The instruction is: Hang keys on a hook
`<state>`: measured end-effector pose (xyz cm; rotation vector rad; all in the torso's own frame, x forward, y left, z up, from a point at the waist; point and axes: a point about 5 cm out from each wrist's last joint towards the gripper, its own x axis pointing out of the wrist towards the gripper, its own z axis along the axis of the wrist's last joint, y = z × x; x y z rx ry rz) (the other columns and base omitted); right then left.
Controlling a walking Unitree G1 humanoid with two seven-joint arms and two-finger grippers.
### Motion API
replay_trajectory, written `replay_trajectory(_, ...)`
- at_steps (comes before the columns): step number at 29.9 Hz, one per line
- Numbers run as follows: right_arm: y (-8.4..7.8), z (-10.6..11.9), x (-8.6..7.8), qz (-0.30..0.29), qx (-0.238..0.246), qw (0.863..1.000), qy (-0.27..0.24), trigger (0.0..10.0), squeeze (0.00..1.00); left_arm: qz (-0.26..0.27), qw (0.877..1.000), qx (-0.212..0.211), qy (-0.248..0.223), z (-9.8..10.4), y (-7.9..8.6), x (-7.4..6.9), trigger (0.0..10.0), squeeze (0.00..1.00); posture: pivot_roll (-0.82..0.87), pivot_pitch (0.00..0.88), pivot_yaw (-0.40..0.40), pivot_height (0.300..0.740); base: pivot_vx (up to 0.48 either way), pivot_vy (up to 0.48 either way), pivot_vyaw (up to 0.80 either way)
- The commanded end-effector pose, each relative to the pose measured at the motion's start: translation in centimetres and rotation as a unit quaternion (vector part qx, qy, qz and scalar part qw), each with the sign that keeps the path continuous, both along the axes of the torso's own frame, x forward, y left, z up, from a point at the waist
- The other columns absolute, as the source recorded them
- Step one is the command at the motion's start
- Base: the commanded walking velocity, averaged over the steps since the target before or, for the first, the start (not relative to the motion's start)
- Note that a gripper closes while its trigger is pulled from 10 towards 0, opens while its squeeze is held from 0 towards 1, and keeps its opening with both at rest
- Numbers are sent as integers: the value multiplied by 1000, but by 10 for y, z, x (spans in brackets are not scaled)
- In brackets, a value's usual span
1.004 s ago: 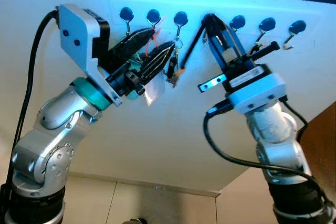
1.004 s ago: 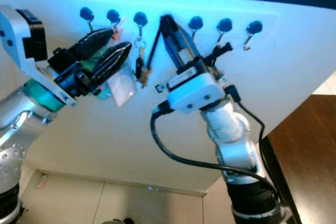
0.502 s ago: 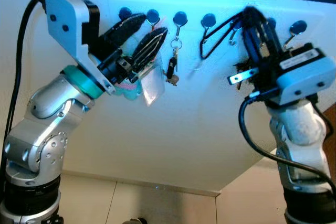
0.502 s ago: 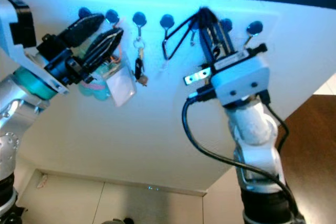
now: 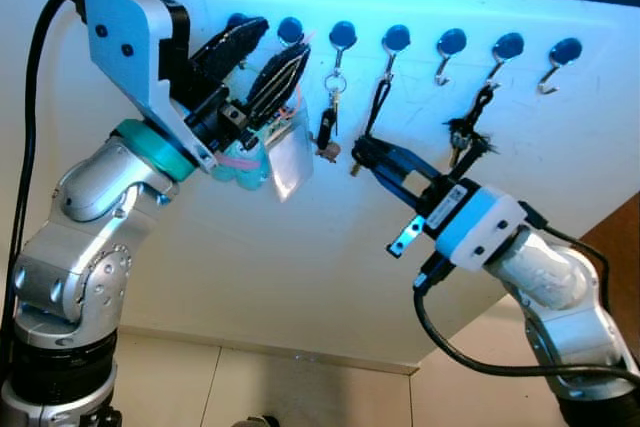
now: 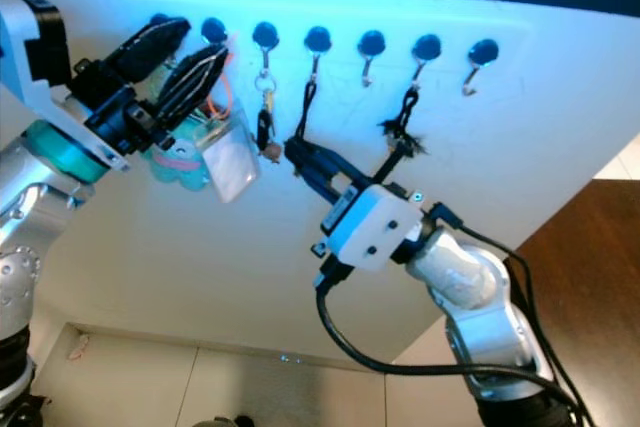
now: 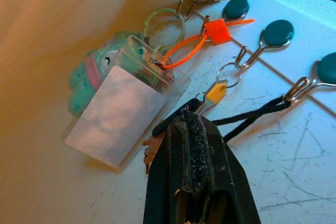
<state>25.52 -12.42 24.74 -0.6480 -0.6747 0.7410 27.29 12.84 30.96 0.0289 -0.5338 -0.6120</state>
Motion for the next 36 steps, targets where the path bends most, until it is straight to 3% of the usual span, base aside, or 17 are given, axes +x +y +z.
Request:
replay_trajectory(1,-1,-8,0,-3,-3,1000,18,10000,0,5,1000,7,6,-4,1,1,10000,0,24,0,73,740,0,0,0)
replay_trajectory(6,-7,-15,-1,-24,-3,999,29,10000,0,3,1000,7,7,-5,1,1,10000,0,24,0,73,740,0,0,0)
replay_trajectory(10,-14,1,5,-72,56,996,-17,10000,0,2,1000,6,4,-6,0,2,10000,0,17,0,77,740,0,0,0)
replay_trajectory(12,-15,3,7,-74,58,995,-21,10000,0,2,1000,6,4,-6,-1,2,10000,0,19,0,74,740,0,0,0)
replay_trajectory(15,-14,-3,8,-68,41,997,-8,10000,0,3,1000,6,5,-7,-1,2,10000,0,20,0,72,740,0,0,0)
replay_trajectory(19,-11,-26,7,-62,-25,998,17,10000,0,2,1000,6,9,-9,-1,1,10000,0,20,0,74,740,0,0,0)
replay_trajectory(23,-5,-33,6,-48,-55,997,24,10000,0,0,1000,6,11,-10,-2,1,10000,0,19,0,77,740,0,0,0)
replay_trajectory(30,24,-8,16,15,-28,999,-13,10000,0,-5,1000,5,12,-11,-5,1,10000,0,22,0,83,740,0,0,0)
replay_trajectory(36,33,-1,21,34,-29,999,-30,10000,0,-7,1000,4,13,-11,-7,-1,10000,0,35,0,76,740,0,0,0)
